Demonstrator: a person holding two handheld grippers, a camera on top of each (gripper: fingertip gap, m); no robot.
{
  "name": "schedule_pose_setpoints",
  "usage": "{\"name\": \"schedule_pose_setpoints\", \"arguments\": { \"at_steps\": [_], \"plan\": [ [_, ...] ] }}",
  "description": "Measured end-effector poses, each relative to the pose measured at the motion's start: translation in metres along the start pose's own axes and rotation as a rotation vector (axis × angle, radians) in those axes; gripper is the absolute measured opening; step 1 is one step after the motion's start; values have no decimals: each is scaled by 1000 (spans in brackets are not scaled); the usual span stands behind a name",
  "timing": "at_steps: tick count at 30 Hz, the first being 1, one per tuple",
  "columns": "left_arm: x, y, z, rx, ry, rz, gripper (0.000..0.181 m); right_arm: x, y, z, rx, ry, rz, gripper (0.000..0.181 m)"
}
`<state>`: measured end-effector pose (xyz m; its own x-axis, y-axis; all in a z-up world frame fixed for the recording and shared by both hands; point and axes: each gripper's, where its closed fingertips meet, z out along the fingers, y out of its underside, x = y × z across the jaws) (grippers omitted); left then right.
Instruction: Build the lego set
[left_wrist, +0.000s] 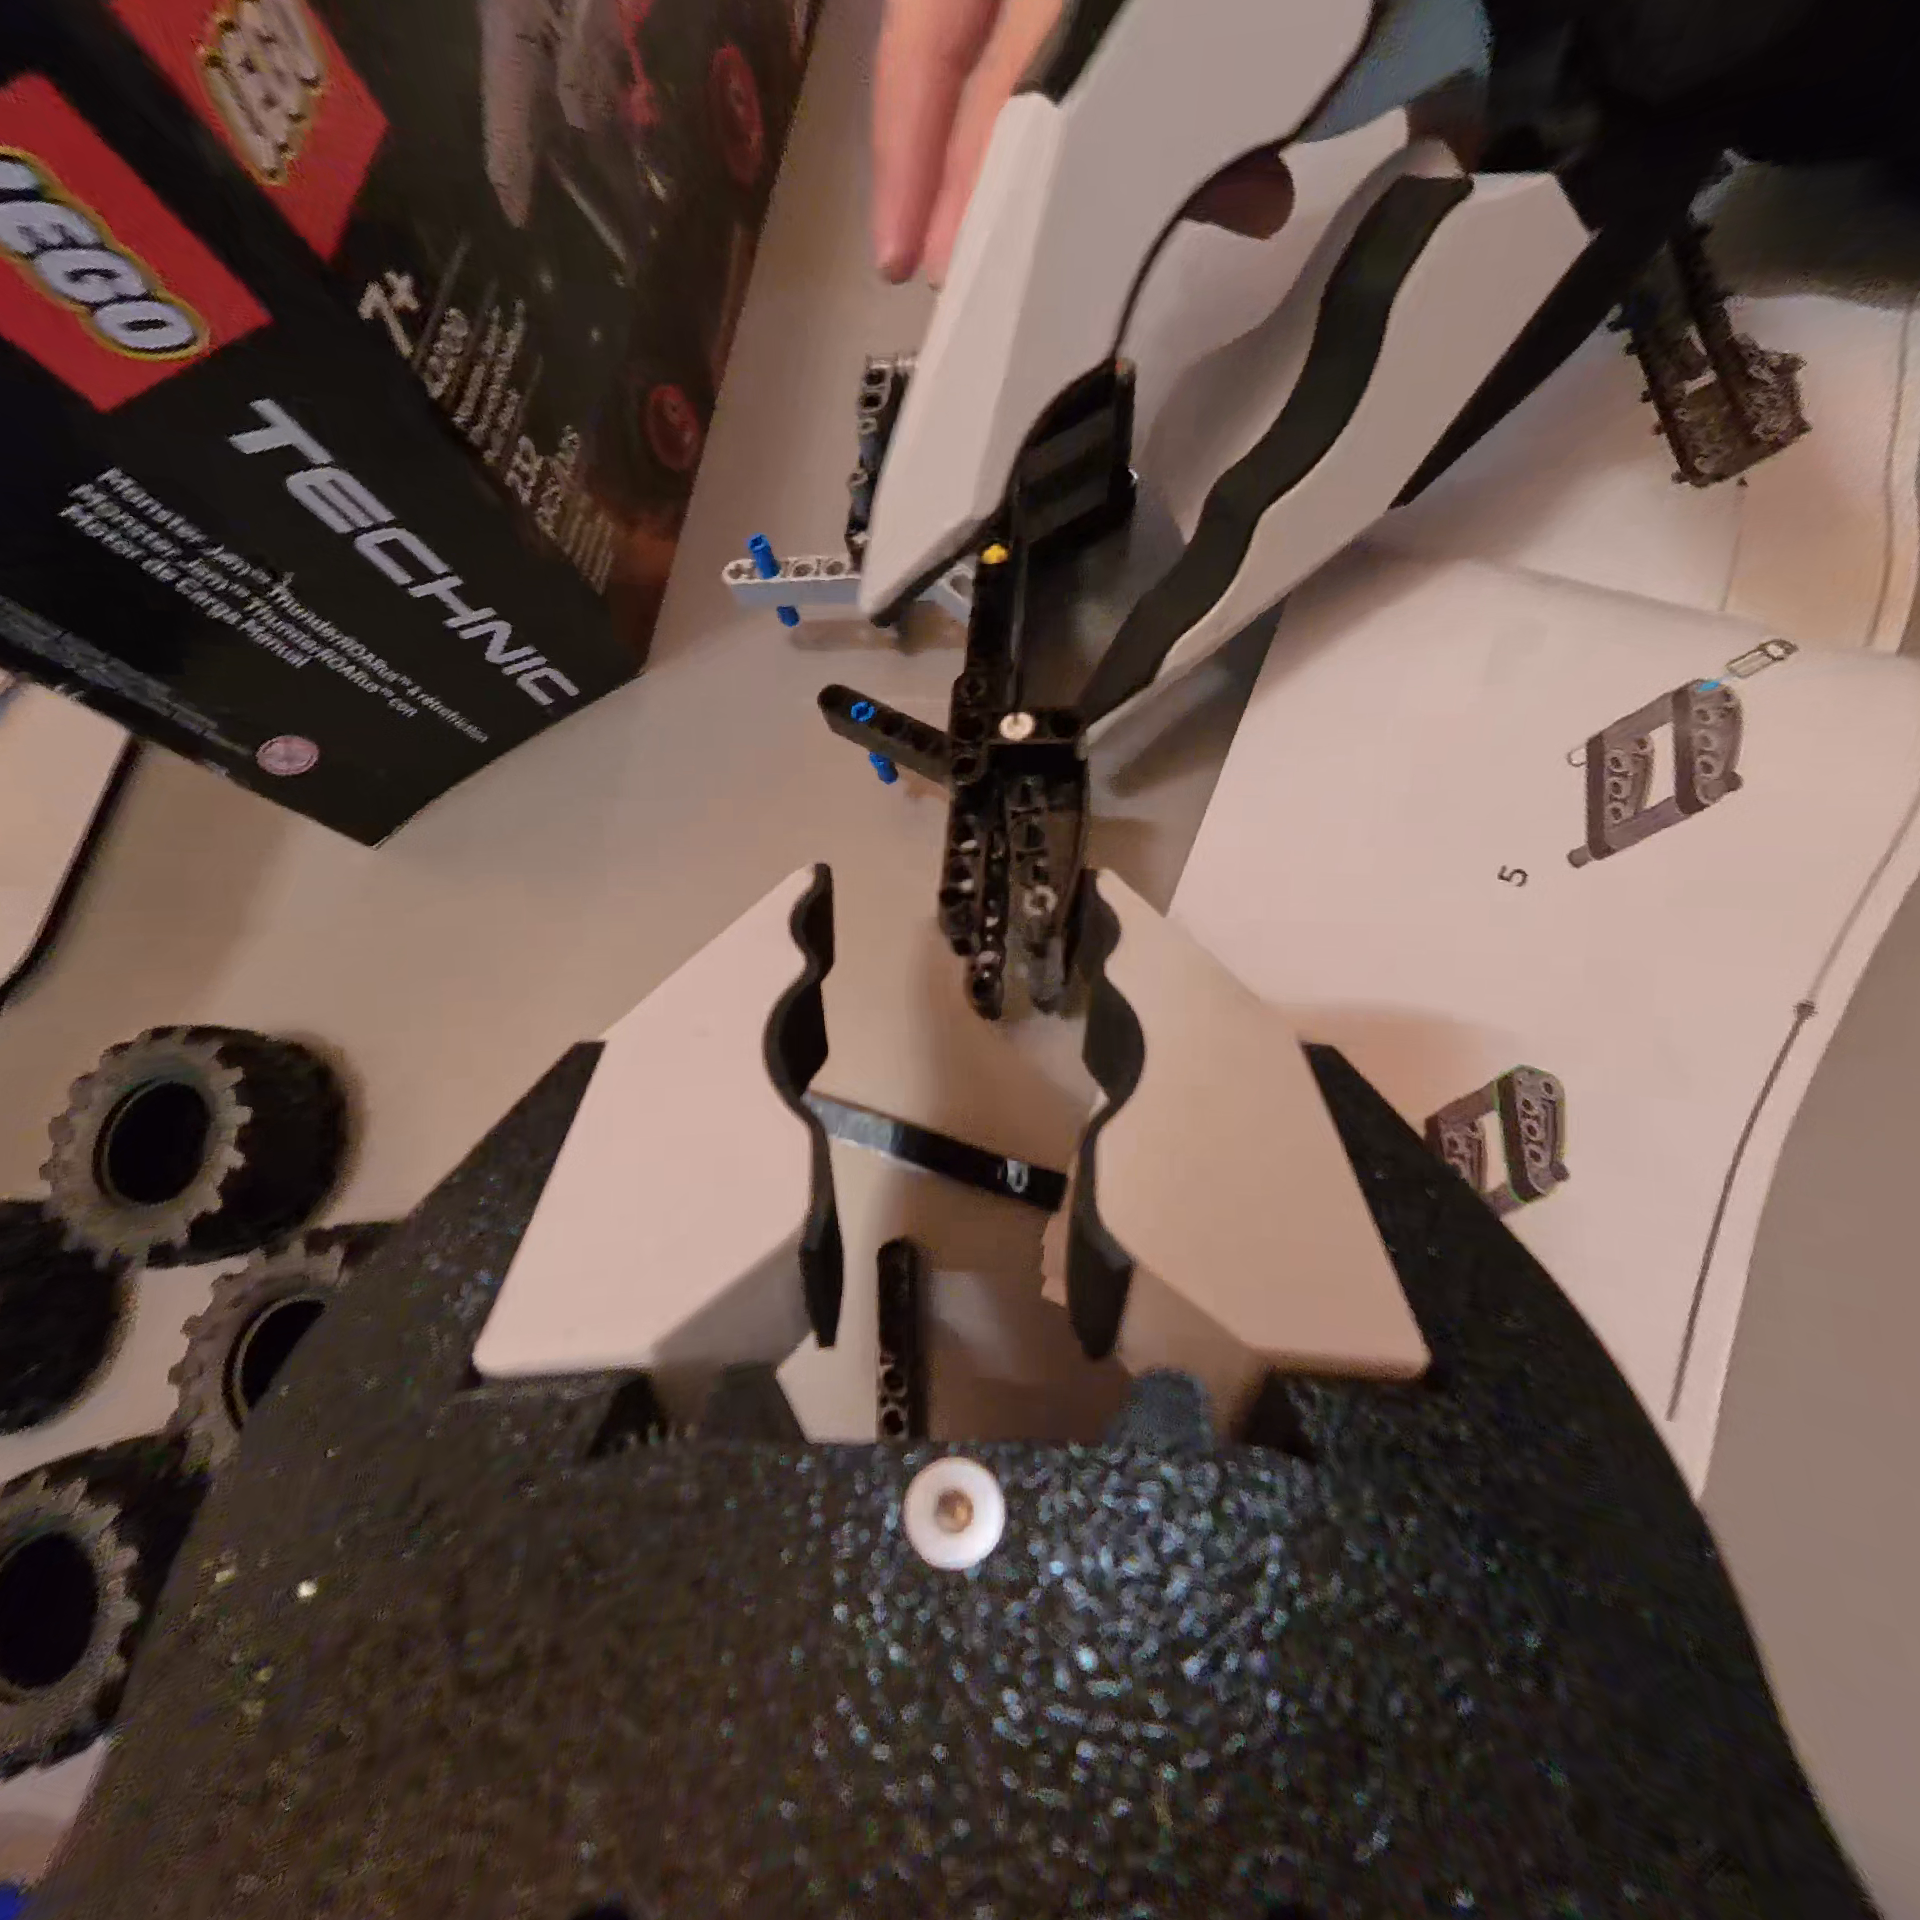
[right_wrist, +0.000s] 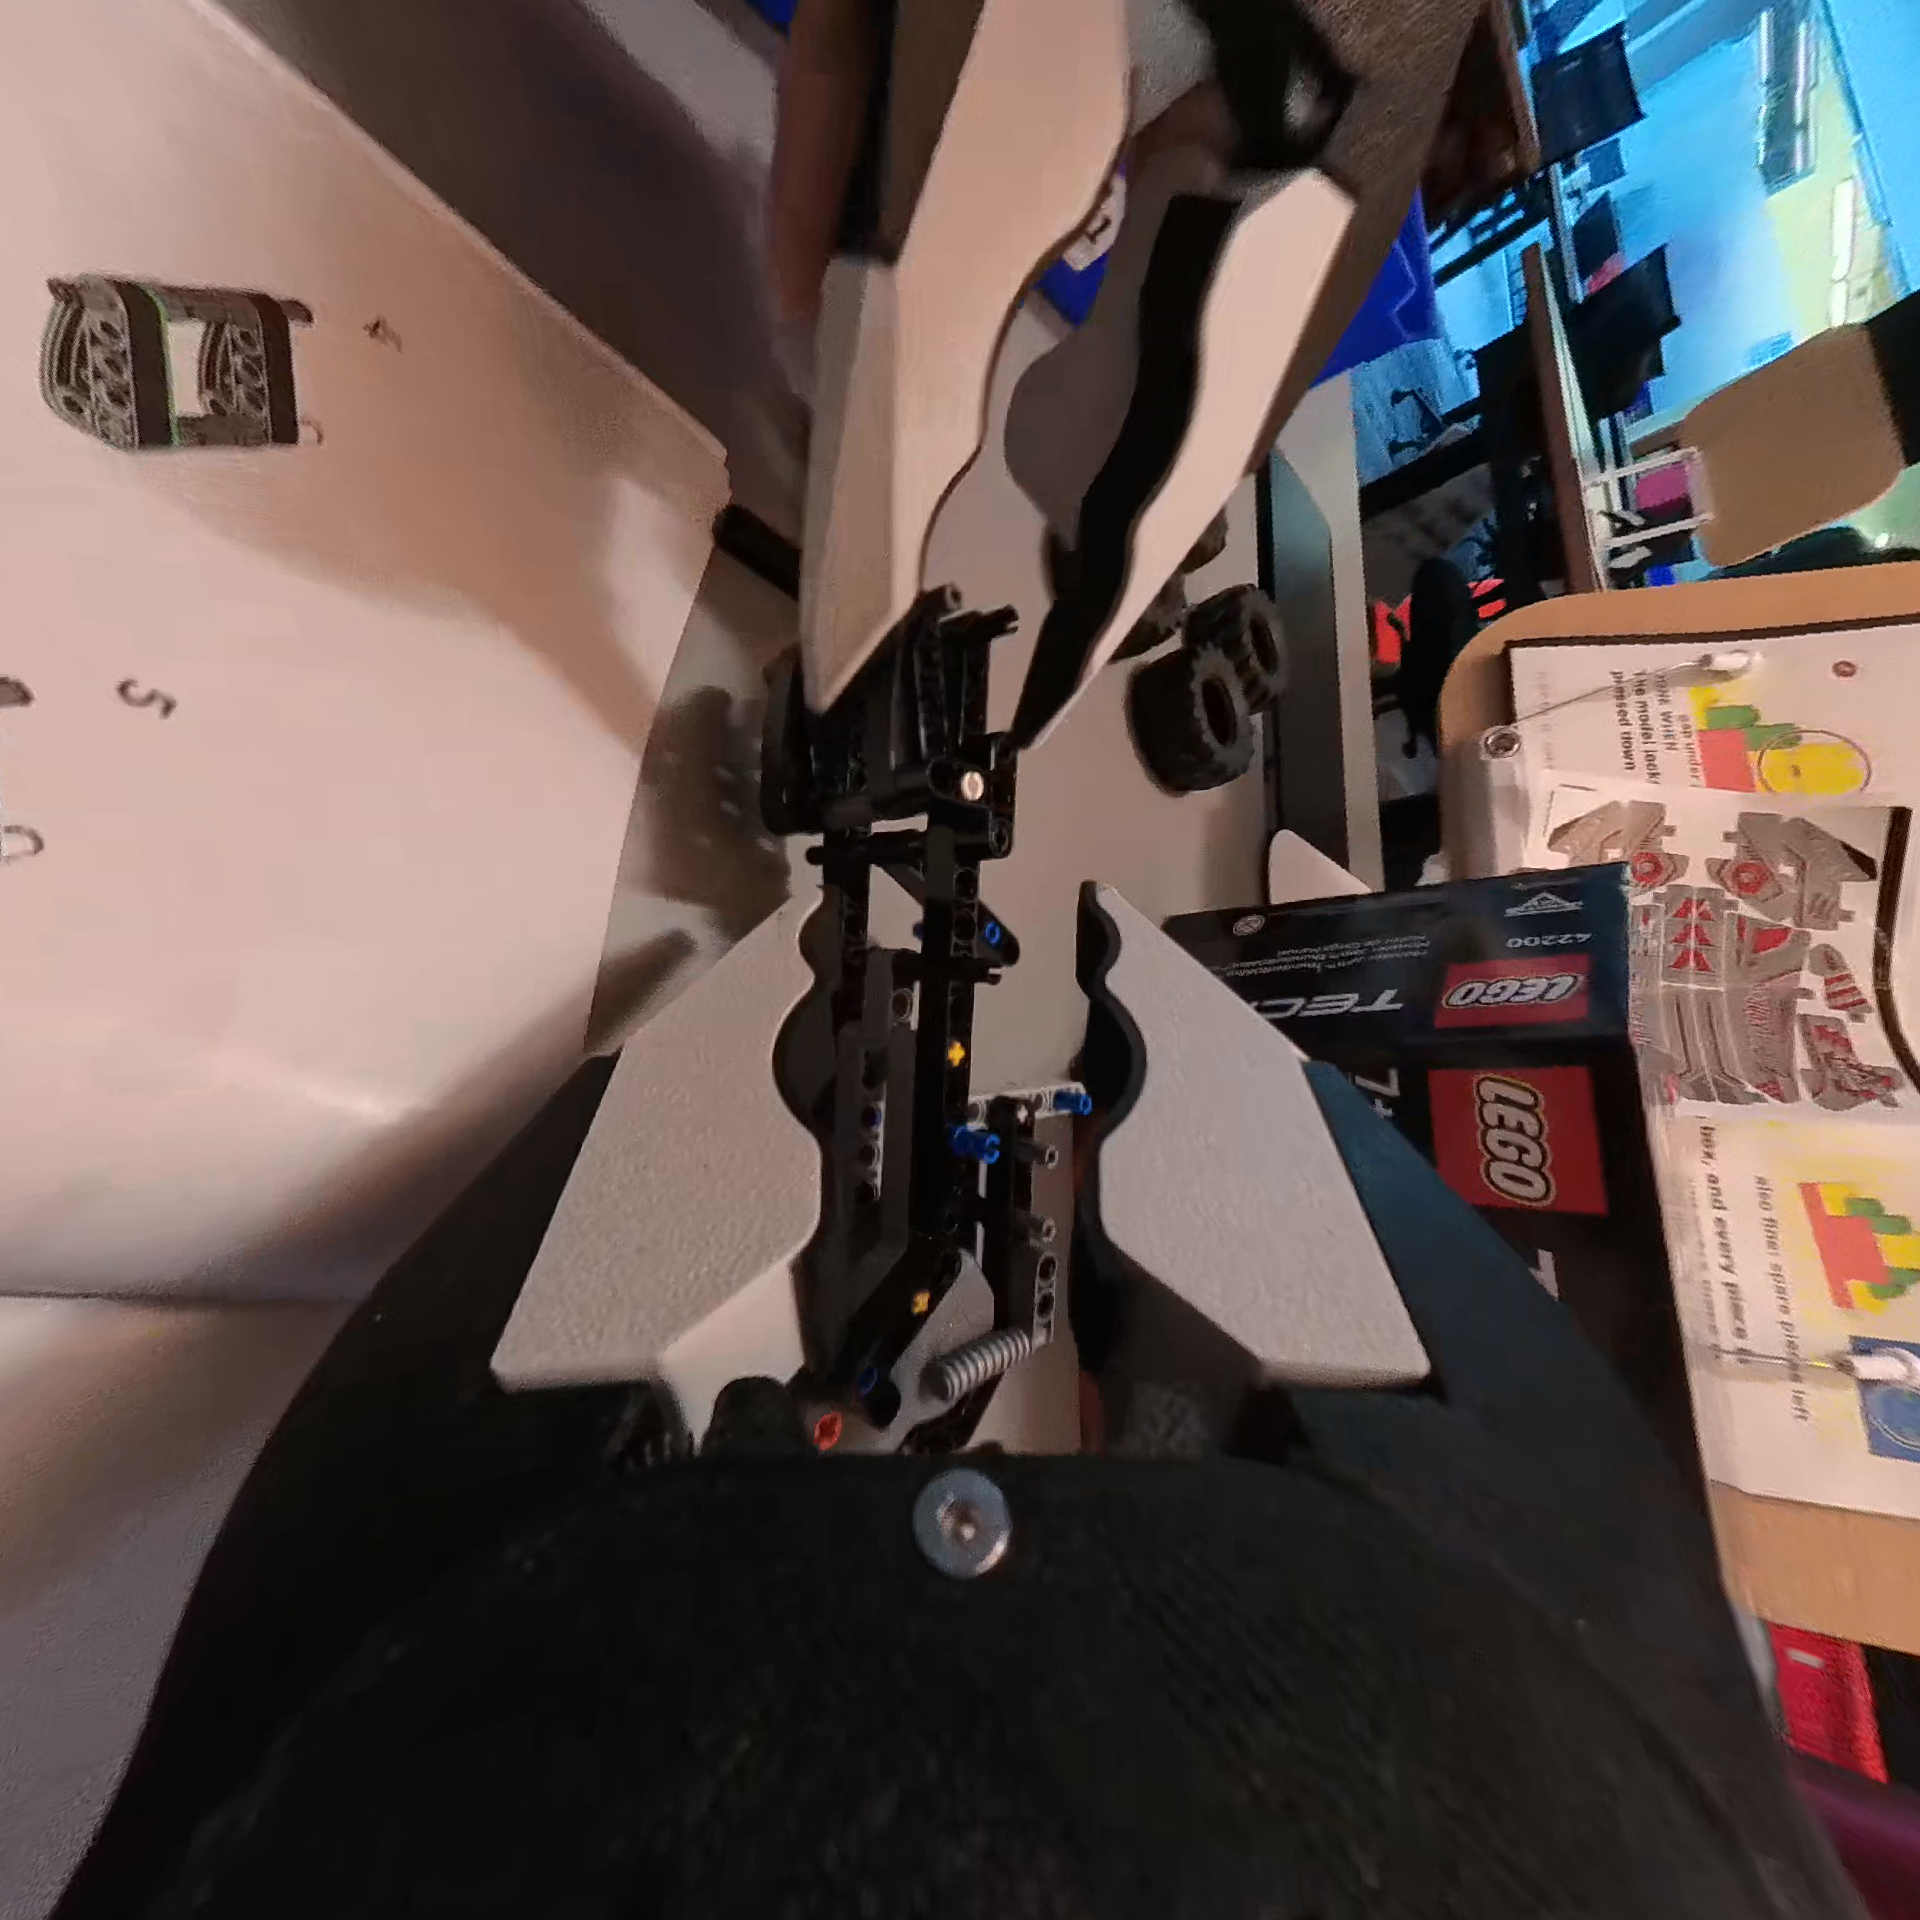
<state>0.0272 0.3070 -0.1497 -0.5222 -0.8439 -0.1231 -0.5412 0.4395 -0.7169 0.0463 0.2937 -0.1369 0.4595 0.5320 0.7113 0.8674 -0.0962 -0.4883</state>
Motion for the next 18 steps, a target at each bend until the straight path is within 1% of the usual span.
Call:
{"name": "schedule_pose_setpoints", "arguments": {
  "at_steps": [1,3,4,5,11,14,16,18],
  "plan": [
    [2,-1,3,4,5,11,40,1,-2,1,16,-5,21,44],
    [6,-2,6,11,20,18,33,-1,-4,3,33,-38,54,44],
    [7,-3,8,14,24,17,26,0,-3,3,30,-36,56,44],
    [7,-4,8,23,24,25,22,1,-2,4,31,-35,54,44],
    [11,-5,8,51,51,55,20,-7,-2,7,52,-66,47,39],
    [12,-5,8,63,65,43,20,-12,-11,6,105,-93,65,34],
    [12,-4,8,64,72,33,20,-12,-8,7,86,-95,65,35],
    [12,-3,9,62,79,21,21,-9,-4,6,63,-83,62,39]
  ]
}}
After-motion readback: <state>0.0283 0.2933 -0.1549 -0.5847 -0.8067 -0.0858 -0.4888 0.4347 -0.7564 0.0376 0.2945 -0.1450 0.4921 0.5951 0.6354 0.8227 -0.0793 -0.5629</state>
